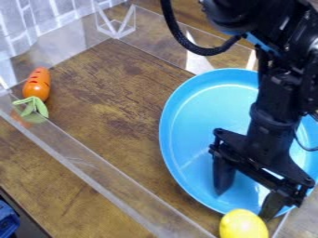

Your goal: Remove the lemon from the blue tray and put it on the table

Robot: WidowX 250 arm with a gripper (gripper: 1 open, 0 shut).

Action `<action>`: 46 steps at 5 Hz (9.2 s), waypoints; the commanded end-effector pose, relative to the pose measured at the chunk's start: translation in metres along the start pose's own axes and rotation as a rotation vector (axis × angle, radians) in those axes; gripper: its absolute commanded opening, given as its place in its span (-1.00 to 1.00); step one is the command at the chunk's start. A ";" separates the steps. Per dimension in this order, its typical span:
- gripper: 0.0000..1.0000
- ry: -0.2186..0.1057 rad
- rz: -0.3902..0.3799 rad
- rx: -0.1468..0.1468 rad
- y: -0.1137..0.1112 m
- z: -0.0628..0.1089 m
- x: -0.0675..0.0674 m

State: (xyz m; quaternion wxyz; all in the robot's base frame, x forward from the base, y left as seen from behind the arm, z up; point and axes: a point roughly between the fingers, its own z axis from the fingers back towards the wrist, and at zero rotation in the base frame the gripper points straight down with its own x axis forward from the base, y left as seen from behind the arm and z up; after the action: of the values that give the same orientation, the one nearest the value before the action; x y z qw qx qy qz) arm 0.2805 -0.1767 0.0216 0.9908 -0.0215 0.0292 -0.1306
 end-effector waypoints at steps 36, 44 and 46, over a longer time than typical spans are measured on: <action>-1.00 0.323 -0.530 0.215 0.001 0.014 -0.003; -1.00 0.345 -0.579 0.276 -0.002 -0.001 0.007; -1.00 0.356 -0.594 0.283 -0.003 -0.002 0.009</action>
State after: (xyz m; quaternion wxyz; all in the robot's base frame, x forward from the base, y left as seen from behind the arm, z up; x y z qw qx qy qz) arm 0.2899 -0.1736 0.0182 0.8935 0.1370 0.1828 -0.3866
